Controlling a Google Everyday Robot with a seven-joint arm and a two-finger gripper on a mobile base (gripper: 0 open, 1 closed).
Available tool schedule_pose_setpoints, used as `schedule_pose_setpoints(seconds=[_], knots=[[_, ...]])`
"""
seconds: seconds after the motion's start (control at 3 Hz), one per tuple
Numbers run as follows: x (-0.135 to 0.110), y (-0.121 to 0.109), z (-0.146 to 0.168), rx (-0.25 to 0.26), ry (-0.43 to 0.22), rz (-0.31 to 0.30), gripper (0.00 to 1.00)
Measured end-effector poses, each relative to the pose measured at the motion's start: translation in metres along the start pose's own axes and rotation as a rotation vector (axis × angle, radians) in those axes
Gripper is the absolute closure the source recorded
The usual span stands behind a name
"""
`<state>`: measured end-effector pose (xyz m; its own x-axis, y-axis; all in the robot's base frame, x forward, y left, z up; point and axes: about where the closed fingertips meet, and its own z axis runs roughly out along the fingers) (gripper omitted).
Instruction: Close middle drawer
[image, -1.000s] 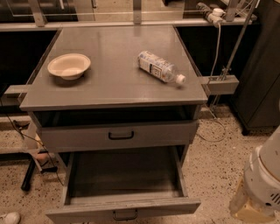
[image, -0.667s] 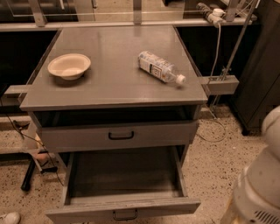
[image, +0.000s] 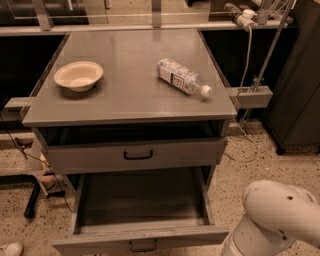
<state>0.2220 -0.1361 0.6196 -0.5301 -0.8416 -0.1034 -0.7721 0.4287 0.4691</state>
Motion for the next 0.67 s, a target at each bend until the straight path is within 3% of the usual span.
schedule_pose_setpoints(seconds=[0.33, 0.67], knots=[[0.000, 0.000, 0.000, 0.000, 0.000, 0.000, 1.00], [-0.006, -0.011, 0.033, -0.047, -0.043, 0.018, 1.00]])
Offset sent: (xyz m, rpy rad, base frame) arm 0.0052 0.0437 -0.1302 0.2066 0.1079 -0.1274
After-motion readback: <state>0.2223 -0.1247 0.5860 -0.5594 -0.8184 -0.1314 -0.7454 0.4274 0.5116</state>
